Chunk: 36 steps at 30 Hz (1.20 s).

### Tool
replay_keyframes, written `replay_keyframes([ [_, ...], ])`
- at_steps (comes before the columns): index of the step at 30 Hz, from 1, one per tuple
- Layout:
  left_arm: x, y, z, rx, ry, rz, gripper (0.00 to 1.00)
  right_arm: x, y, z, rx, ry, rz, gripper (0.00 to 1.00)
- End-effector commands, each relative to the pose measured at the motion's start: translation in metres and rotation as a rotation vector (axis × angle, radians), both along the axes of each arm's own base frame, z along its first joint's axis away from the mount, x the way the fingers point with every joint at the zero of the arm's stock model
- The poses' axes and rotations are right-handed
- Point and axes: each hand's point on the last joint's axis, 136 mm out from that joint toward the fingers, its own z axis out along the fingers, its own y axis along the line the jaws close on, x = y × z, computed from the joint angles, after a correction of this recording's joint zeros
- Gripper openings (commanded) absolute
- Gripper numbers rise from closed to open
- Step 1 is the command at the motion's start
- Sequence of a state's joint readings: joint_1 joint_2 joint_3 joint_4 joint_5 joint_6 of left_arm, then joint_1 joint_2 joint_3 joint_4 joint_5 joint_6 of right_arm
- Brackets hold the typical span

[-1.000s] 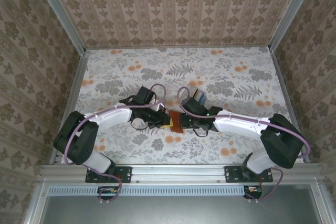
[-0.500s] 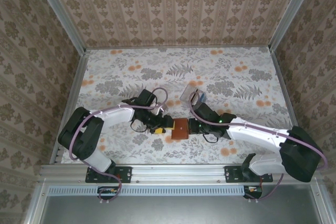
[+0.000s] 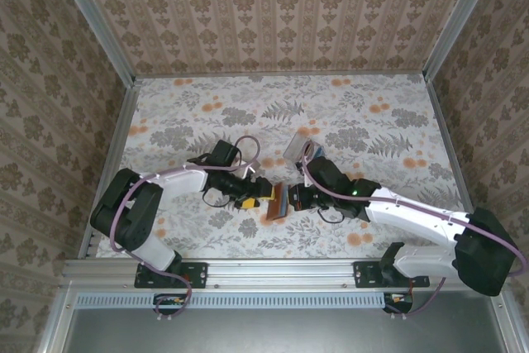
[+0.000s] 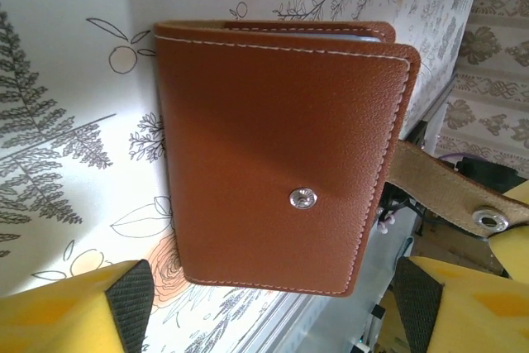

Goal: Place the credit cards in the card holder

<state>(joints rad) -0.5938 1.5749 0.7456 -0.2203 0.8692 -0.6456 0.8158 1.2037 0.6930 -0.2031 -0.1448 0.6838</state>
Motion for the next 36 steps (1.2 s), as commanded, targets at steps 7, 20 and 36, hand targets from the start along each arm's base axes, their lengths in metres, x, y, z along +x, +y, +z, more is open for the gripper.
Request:
replay_keyframes([
  [7, 0.002, -0.004, 0.017, -0.067, -0.046, -0.028, 0.83, 0.005, 0.020, 0.027, 0.116, -0.035, 0.031, 0.00],
  [20, 0.000, 0.007, -0.005, 0.061, -0.050, -0.042, 0.76, 0.007, 0.024, 0.023, 0.137, -0.023, 0.023, 0.00],
  [36, -0.002, 0.024, -0.006, 0.111, -0.079, -0.012, 0.13, 0.004, -0.027, -0.027, -0.119, 0.008, -0.102, 0.04],
])
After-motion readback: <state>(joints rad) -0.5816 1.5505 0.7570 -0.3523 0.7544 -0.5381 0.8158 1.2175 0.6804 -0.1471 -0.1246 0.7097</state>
